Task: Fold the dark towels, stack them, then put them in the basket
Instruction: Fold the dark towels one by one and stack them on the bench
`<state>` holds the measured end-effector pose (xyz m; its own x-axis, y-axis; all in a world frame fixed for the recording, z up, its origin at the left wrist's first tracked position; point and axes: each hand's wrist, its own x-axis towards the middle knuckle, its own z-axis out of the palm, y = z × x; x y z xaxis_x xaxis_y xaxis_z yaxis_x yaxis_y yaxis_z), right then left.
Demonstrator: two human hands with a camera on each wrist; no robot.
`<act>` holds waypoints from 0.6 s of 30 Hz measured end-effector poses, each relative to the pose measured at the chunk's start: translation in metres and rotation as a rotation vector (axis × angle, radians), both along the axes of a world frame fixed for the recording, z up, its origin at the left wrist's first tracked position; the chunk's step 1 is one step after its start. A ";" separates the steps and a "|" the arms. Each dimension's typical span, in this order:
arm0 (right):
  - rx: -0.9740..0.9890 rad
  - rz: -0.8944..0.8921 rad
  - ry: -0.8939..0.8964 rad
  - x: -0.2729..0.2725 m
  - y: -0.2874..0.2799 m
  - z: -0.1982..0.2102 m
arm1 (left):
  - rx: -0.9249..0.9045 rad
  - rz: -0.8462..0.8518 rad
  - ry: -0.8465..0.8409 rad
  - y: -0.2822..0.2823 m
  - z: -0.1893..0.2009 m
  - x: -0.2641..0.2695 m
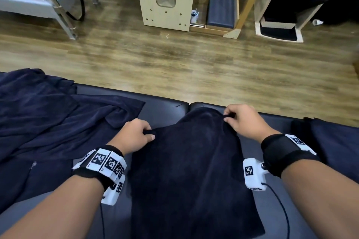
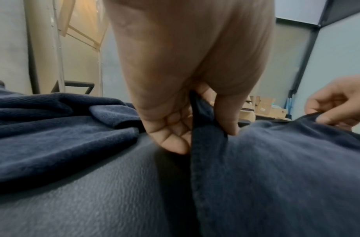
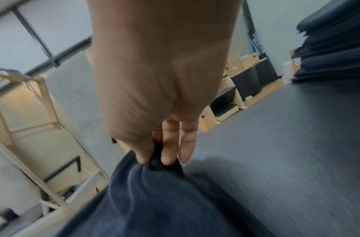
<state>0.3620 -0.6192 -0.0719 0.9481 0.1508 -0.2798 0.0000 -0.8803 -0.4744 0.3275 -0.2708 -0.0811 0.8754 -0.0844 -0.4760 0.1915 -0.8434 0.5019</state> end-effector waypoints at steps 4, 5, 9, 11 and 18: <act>0.030 0.002 -0.127 0.006 0.011 0.050 | -0.051 0.045 -0.007 0.007 0.016 0.005; 0.033 -0.004 -0.180 0.008 0.015 0.069 | -0.071 0.064 -0.035 0.008 0.025 0.008; 0.091 -0.096 -0.432 0.012 0.024 0.152 | -0.189 0.202 -0.282 0.012 0.073 0.022; 0.131 -0.123 -0.575 0.005 0.025 0.193 | -0.282 0.236 -0.433 0.015 0.106 0.025; 0.136 0.058 -0.777 -0.102 0.018 0.254 | -0.316 -0.028 -0.518 0.035 0.164 -0.027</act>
<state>0.2595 -0.6013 0.1825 0.8540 0.1917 0.4837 0.4198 -0.8030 -0.4229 0.3006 -0.2360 0.0824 0.9820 -0.1781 0.0633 -0.1644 -0.6396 0.7510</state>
